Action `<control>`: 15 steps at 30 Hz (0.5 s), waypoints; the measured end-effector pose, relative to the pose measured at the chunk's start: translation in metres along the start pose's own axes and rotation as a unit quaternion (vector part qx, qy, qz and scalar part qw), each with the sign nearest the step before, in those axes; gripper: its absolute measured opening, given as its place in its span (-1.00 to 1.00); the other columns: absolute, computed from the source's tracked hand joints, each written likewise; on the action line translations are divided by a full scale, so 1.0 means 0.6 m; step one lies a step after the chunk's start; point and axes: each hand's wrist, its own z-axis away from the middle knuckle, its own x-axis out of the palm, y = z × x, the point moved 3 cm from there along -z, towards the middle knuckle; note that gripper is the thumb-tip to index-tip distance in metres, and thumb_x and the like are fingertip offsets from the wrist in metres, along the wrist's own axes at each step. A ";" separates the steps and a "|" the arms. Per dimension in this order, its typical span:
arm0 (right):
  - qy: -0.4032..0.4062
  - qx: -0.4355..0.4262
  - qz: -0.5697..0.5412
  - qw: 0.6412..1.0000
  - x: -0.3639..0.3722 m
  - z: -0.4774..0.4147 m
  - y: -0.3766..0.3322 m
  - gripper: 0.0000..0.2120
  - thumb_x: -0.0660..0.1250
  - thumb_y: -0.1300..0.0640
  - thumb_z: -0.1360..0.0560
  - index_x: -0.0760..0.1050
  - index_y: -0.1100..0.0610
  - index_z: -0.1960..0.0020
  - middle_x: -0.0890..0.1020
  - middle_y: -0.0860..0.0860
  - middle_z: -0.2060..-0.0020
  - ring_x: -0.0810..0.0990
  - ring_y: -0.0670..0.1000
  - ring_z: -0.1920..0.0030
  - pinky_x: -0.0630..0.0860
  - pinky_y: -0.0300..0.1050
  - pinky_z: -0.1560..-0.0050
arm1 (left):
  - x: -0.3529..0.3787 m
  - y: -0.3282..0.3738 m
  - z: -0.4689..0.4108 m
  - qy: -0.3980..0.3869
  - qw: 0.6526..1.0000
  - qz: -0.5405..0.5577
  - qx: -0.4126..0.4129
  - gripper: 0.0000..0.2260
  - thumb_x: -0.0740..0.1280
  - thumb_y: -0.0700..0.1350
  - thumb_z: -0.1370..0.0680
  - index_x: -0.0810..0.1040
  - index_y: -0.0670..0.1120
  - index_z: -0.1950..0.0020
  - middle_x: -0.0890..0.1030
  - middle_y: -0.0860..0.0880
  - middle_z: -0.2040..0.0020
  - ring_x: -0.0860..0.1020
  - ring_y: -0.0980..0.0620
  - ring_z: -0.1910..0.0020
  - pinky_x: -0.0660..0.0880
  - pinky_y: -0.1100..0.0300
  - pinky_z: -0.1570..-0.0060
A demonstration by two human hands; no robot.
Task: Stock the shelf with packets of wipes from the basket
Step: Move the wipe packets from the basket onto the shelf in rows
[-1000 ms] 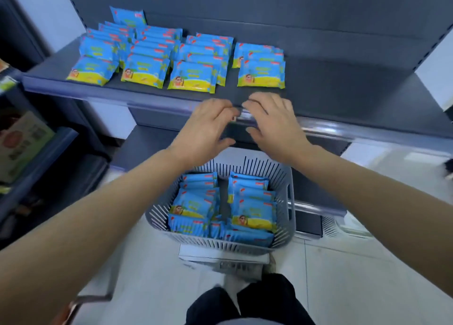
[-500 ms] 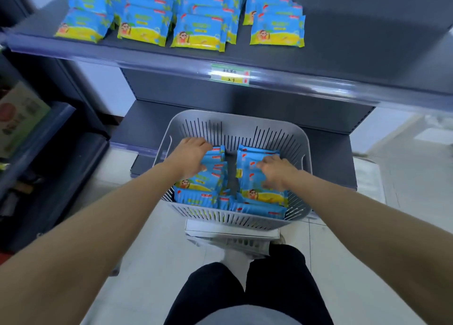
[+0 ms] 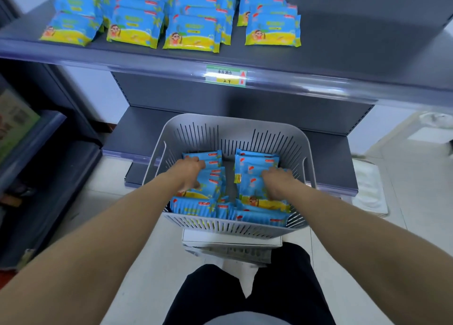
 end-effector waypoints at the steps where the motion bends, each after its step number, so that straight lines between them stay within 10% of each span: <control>1: -0.001 0.001 0.009 1.000 -0.003 0.000 0.002 -0.60 0.27 0.14 -0.48 0.32 0.17 -0.29 0.42 0.16 -0.19 0.45 0.18 -0.18 0.36 0.14 -0.19 | 0.005 0.001 -0.004 -0.007 1.000 0.006 -0.004 -0.41 0.41 -0.02 -0.46 0.26 -0.10 -0.42 0.37 -0.14 -0.33 0.38 -0.16 -0.28 0.35 0.00 -0.26; 15: 0.156 -0.040 -0.106 0.981 -0.183 0.059 0.028 -0.72 0.21 0.26 -0.47 0.37 0.13 -0.17 0.56 0.17 -0.07 0.55 0.21 0.01 0.41 -0.05 0.21 | -0.004 0.005 -0.019 -0.136 0.990 -0.026 -0.010 -0.44 0.48 0.01 -0.39 0.43 -0.13 -0.33 0.45 -0.11 -0.32 0.44 -0.13 -0.26 0.43 0.02 -0.21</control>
